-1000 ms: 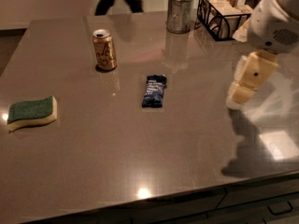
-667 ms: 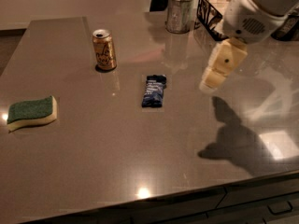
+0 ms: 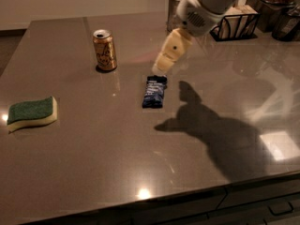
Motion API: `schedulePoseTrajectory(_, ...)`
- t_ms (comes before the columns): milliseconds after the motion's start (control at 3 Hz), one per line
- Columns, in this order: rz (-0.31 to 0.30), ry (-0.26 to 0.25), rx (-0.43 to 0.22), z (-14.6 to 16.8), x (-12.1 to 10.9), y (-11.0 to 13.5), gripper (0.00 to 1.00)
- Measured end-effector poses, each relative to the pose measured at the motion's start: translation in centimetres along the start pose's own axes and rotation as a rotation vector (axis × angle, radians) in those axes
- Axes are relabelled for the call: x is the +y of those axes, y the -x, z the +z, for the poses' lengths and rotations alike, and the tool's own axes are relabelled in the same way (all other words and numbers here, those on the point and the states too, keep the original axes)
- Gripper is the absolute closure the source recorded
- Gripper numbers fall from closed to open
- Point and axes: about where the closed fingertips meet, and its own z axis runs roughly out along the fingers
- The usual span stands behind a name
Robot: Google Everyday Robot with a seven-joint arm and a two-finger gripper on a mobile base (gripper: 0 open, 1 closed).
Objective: Knock orange can over
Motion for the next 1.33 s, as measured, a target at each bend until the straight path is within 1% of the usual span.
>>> schedulePoseTrajectory(667,0.086,-0.084,-0.109,7.2,-2.4,7.1,0.00)
schedulePoseTrajectory(1000,0.118,-0.099,-0.164,10.3,-3.1,10.3,0.00)
schedulePoseTrajectory(1333,0.160,-0.088,-0.213,13.3,-3.8,12.8,0.00)
